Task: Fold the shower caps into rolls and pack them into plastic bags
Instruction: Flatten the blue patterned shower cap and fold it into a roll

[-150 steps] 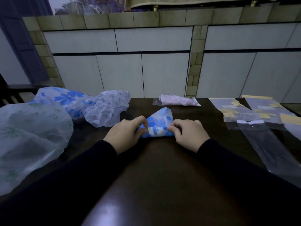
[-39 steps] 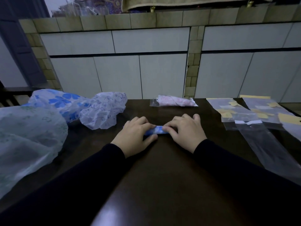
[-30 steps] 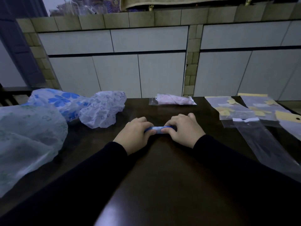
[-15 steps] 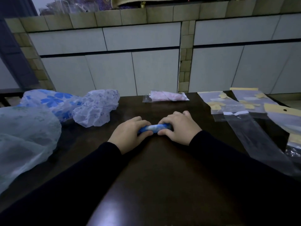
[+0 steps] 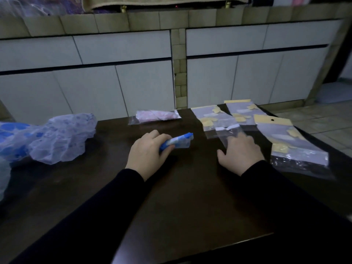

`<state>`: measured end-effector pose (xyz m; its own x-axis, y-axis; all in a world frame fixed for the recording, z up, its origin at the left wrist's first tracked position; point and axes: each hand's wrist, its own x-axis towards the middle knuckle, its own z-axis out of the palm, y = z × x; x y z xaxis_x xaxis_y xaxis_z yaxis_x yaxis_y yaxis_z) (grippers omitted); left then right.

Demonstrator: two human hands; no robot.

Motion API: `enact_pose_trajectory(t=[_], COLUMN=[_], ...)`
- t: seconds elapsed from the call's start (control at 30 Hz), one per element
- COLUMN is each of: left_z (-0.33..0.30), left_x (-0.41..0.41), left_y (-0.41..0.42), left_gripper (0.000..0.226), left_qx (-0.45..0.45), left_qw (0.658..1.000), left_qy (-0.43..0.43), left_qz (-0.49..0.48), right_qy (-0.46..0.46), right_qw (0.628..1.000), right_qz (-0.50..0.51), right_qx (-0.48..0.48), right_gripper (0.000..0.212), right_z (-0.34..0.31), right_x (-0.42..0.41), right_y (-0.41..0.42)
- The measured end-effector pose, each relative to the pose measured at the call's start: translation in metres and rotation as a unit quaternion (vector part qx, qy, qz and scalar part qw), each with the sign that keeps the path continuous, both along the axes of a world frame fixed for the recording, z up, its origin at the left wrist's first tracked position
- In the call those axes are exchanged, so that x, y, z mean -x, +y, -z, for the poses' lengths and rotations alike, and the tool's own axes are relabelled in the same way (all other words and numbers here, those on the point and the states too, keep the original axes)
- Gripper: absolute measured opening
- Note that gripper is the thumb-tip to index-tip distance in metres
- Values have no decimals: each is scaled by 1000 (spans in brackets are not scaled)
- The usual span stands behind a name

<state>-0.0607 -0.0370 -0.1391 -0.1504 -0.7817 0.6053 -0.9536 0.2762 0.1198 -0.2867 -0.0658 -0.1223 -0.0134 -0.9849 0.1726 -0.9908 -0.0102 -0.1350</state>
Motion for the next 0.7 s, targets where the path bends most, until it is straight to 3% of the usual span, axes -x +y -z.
enact_pose_trajectory(t=[0.33, 0.53, 0.7], left_z=[3, 3, 3], left_x=[4, -4, -31], left_y=[-6, -6, 0], left_gripper=[22, 23, 24], left_qx=[7, 29, 46], left_qw=[1000, 999, 994], left_qy=[9, 23, 57], left_qz=[-11, -39, -82], right_qy=[-22, -129, -327], right_qw=[1000, 980, 914], right_qz=[-10, -113, -221], right_qx=[-16, 97, 96], right_gripper=[22, 18, 14], right_z=[-2, -10, -27], right_x=[0, -15, -48], right_y=[-4, 6, 7])
